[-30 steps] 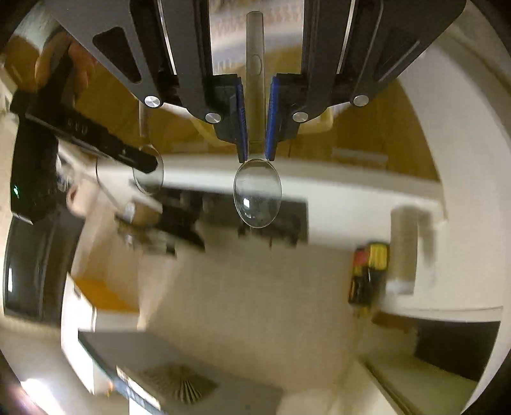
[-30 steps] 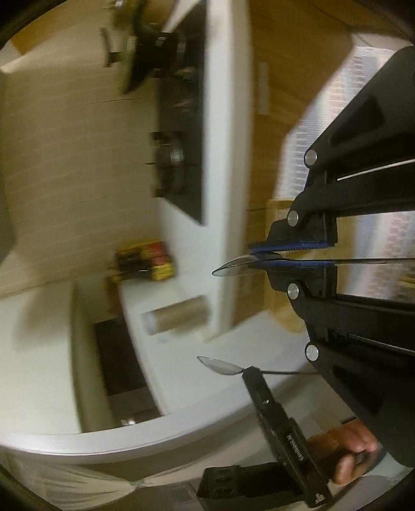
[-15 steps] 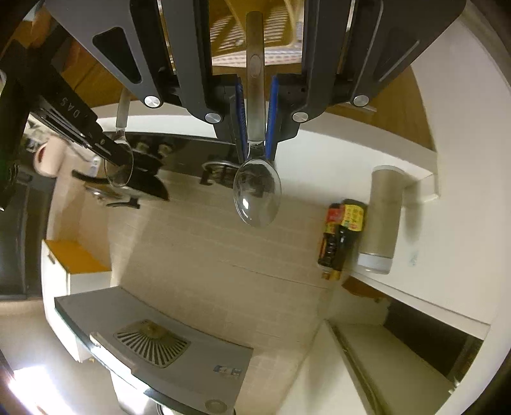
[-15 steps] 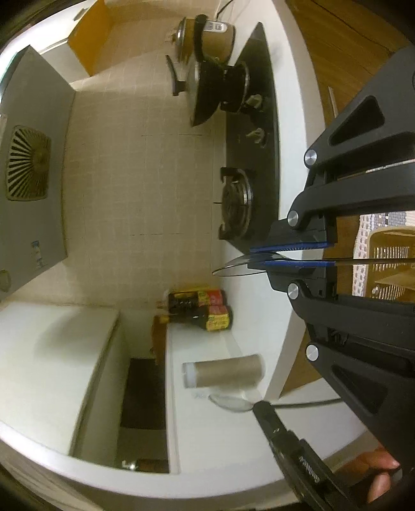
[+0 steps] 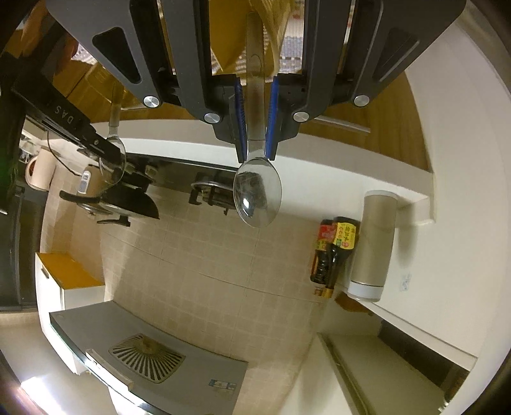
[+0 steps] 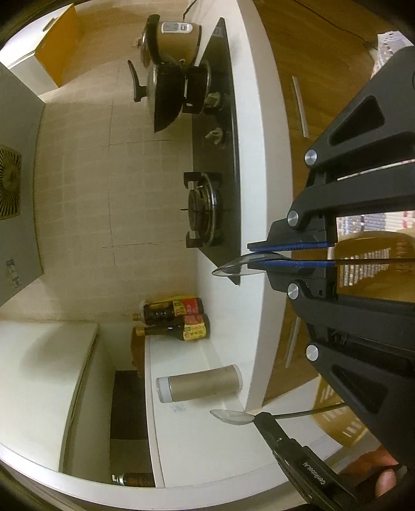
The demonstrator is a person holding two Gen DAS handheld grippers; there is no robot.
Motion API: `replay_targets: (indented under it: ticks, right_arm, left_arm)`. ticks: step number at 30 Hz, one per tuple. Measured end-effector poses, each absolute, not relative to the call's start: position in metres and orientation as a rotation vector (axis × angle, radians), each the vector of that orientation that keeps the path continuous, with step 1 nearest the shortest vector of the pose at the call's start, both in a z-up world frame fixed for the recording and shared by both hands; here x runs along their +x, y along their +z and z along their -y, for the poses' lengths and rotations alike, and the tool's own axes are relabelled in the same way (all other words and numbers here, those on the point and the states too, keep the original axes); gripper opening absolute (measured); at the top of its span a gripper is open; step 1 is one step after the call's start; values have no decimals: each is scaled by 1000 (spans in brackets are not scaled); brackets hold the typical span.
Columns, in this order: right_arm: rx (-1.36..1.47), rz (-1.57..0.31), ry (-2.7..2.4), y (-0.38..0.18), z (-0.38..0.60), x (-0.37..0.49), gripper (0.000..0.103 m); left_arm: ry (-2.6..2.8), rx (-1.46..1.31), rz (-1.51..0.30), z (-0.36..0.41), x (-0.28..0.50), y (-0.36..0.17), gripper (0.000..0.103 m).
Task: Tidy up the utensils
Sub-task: 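Carry both spoons over the beige caddy and open both tools to drop them, then move both tools back down to the utensils on the tablecloth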
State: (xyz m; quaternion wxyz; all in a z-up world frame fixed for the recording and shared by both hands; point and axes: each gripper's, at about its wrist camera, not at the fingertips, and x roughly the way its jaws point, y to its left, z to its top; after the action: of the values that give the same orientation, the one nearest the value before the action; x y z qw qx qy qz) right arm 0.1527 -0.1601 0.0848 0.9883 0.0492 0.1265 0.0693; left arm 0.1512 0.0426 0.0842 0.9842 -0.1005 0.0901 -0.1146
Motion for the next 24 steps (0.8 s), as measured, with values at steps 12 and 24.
replay_targets:
  ticks: [12, 24]
  right_arm:
    - [171, -351, 208, 93, 183, 108, 52]
    - [176, -488, 197, 125, 206, 52, 54]
  left_arm:
    - [-267, -239, -200, -64, 110, 94, 41]
    - [-369, -229, -272, -63, 54, 121, 54]
